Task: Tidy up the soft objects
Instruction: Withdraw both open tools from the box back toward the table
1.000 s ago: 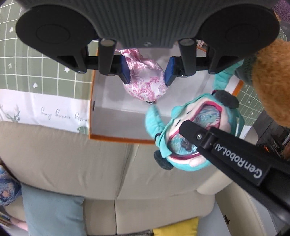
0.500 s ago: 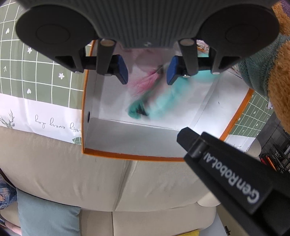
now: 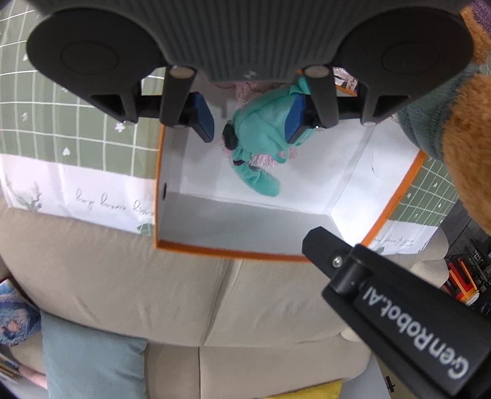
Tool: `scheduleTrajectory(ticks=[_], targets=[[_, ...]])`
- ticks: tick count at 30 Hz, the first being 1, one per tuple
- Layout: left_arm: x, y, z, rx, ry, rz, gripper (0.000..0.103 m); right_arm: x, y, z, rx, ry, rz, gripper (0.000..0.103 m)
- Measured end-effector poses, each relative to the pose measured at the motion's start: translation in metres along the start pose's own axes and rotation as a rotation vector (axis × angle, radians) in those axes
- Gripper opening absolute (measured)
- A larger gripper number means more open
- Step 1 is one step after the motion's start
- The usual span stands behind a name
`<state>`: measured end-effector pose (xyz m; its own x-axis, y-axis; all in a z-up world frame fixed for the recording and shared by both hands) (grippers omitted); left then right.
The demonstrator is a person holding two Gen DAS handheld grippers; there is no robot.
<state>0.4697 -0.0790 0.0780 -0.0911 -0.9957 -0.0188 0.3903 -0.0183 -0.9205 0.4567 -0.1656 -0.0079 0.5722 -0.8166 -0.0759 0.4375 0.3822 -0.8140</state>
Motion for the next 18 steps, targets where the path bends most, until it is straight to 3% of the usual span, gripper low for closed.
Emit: scheduleTrajectory(ticks=[7, 10, 13, 18], targets=[[0.007, -0.075, -0.025, 0.232, 0.029, -0.150, 0.039, -0.008, -0.060, 0.002, 0.131, -0.022, -0.092, 0.057], [0.014, -0.104, -0.056, 0.369, 0.064, -0.189, 0.039, -0.015, -0.089, -0.006, 0.199, -0.016, -0.130, 0.057], [0.015, -0.121, -0.091, 0.488, 0.041, -0.216, 0.039, -0.027, -0.117, -0.020, 0.266, -0.032, -0.176, 0.057], [0.020, -0.141, -0.162, 0.655, -0.003, -0.233, 0.039, -0.048, -0.156, -0.059, 0.391, -0.009, -0.179, 0.057]])
Point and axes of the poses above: each gripper's, at about its wrist camera, not at the fingertips, and y roughly the way its jaws point, x to its right, z to its top, the point moved 2 cm from there along y, roughly the way its jaws point, and after that the axes turned 10 degrees about -y, right-handed, at the moved point
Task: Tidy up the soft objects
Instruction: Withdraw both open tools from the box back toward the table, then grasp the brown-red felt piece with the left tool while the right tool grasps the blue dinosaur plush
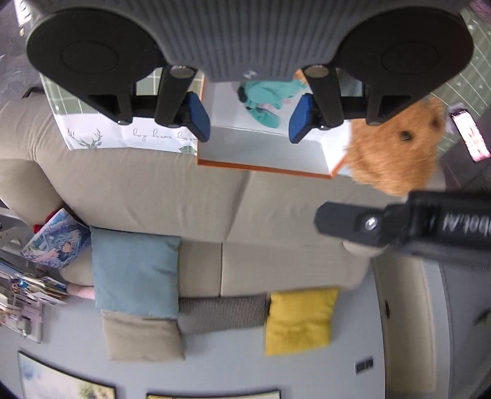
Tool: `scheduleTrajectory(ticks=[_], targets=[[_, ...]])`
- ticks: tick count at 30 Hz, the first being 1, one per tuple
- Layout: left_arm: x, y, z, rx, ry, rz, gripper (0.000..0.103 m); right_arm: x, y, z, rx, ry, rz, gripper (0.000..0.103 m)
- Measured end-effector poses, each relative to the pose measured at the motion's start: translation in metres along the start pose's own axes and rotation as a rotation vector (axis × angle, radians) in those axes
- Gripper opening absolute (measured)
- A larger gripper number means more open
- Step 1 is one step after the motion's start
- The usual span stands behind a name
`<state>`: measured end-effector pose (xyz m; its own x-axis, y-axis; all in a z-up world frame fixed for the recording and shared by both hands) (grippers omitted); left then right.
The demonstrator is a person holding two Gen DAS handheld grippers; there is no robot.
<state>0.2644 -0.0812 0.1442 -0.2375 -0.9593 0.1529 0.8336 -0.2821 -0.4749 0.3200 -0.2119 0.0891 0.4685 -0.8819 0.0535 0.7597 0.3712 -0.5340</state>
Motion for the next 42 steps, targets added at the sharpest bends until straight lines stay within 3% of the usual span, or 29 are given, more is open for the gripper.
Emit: scheduleTrajectory(ticks=[5, 8, 13, 18, 22, 27, 34, 42], targets=[[0.015, -0.042, -0.047, 0.095, 0.023, -0.009, 0.041, -0.022, -0.050, -0.032, 0.136, -0.030, -0.052, 0.057], [0.019, -0.060, -0.076, 0.092, -0.012, -0.046, 0.042, -0.043, -0.077, -0.051, 0.162, -0.041, -0.067, 0.057], [0.005, -0.077, -0.120, 0.070, -0.108, -0.033, 0.042, -0.074, -0.113, -0.090, 0.181, -0.029, -0.090, 0.057], [-0.018, -0.081, -0.164, 0.020, -0.164, -0.003, 0.042, -0.096, -0.131, -0.130, 0.100, -0.004, -0.105, 0.057], [-0.034, -0.078, -0.207, -0.078, -0.198, 0.102, 0.042, -0.111, -0.130, -0.164, 0.026, -0.019, -0.091, 0.058], [-0.044, -0.075, -0.247, -0.146, -0.239, 0.156, 0.042, -0.125, -0.122, -0.192, -0.048, -0.012, -0.046, 0.063], [-0.044, -0.065, -0.275, -0.160, -0.219, 0.143, 0.046, -0.136, -0.102, -0.213, -0.119, -0.032, -0.030, 0.062], [-0.047, -0.051, -0.296, -0.250, -0.249, 0.070, 0.074, -0.126, -0.073, -0.227, -0.246, -0.005, -0.054, 0.049]])
Point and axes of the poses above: each gripper's, at about its wrist camera, not at the fingertips, and y roughly the way its jaws point, x to its right, z to its top, the point moved 2 cm from there along y, roughly the way its jaws point, and after that the axes turned 10 degrees about -y, right-handed, at the moved point
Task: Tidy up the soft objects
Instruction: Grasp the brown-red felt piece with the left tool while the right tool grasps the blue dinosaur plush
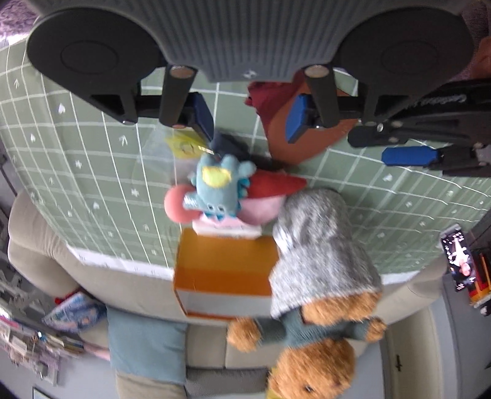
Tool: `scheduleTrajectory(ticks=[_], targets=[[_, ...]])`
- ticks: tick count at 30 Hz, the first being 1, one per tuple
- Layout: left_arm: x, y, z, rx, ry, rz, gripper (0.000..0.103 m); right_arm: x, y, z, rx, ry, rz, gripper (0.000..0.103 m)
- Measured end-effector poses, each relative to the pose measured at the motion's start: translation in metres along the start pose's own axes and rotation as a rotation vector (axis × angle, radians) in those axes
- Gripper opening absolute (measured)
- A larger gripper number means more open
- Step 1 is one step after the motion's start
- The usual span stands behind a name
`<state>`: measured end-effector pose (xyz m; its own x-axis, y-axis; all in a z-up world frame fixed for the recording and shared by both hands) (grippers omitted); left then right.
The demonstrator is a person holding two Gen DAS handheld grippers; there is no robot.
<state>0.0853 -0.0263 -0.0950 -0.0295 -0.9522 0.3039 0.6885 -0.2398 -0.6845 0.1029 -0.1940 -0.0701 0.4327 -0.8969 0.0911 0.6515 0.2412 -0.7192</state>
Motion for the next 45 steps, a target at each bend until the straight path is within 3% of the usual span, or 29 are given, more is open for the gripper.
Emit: scheduleTrajectory(ticks=[6, 11, 14, 21, 25, 30, 33, 36, 45], targets=[[0.010, 0.022, -0.006, -0.040, 0.058, -0.023, 0.082, 0.010, 0.020, -0.005, -0.077, 0.044, -0.005, 0.039], [0.008, 0.046, -0.009, -0.082, 0.072, 0.048, 0.086, 0.019, 0.031, -0.009, -0.118, 0.103, 0.004, 0.039], [0.004, 0.053, -0.010, -0.112, 0.050, 0.043, 0.087, 0.019, 0.035, -0.010, -0.124, 0.106, 0.021, 0.039], [0.011, 0.061, -0.015, -0.095, 0.123, 0.068, 0.087, 0.014, 0.051, -0.014, -0.179, 0.084, 0.037, 0.039], [0.018, 0.063, -0.019, -0.075, 0.163, 0.061, 0.077, 0.013, 0.056, -0.016, -0.189, 0.083, 0.047, 0.039], [0.027, 0.061, -0.021, -0.073, 0.218, -0.006, 0.031, 0.012, 0.060, -0.016, -0.196, 0.086, 0.055, 0.039], [0.033, 0.060, -0.023, -0.080, 0.241, -0.034, 0.017, 0.010, 0.063, -0.016, -0.198, 0.080, 0.057, 0.039], [0.035, 0.058, -0.021, -0.083, 0.231, -0.053, 0.011, 0.010, 0.060, -0.015, -0.186, 0.078, 0.056, 0.039], [0.026, 0.037, 0.004, 0.003, 0.138, -0.049, 0.010, 0.018, 0.037, 0.000, -0.073, 0.119, 0.030, 0.043]])
Point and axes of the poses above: each gripper's, at about its wrist camera, not at the fingertips, and y roughly the way its jaws point, x to its right, z to its top, the point moved 2 cm from there along y, roughly the way its jaws point, and after that the axes turned 10 degrees about -y, right-handed, at the moved point
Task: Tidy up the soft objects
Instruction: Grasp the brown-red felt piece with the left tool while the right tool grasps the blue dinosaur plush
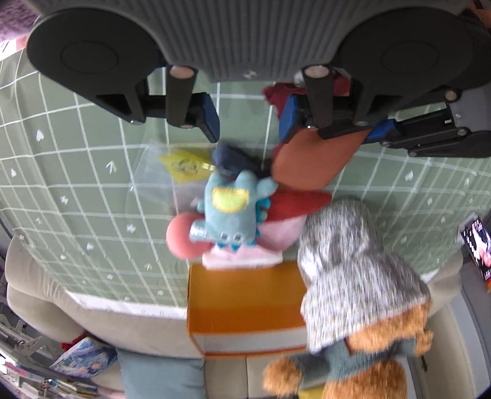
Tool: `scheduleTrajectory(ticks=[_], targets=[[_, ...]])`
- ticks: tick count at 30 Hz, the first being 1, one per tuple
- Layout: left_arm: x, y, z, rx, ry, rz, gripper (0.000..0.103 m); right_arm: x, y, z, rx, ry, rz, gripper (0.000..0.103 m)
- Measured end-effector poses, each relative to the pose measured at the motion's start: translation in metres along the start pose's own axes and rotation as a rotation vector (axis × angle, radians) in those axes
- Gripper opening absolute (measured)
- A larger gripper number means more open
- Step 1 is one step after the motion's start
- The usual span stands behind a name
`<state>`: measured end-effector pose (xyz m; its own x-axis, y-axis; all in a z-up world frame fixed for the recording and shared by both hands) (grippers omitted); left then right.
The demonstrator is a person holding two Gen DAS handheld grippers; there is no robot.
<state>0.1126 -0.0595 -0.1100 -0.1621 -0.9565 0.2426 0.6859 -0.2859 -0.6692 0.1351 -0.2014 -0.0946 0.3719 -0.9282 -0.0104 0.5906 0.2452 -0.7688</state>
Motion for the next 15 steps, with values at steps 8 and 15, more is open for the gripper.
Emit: scheduleTrajectory(ticks=[8, 15], targets=[[-0.026, -0.011, 0.031, 0.064, -0.119, 0.051, 0.009, 0.014, -0.005, 0.028, 0.080, 0.034, -0.017, 0.062], [-0.032, 0.001, 0.034, 0.065, -0.140, 0.061, 0.010, 0.026, 0.031, 0.046, 0.076, 0.092, -0.020, 0.069]])
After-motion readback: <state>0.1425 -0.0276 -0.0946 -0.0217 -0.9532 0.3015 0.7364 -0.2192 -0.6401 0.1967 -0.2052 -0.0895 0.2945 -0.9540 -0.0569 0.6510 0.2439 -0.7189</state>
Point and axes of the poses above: each gripper's, at about its wrist camera, not at the fingertips, and y roughly the way its jaws point, x to its right, z to its top, the point moved 2 cm from there along y, roughly the way its jaws point, and after that the axes turned 10 degrees about -y, right-handed, at the moved point
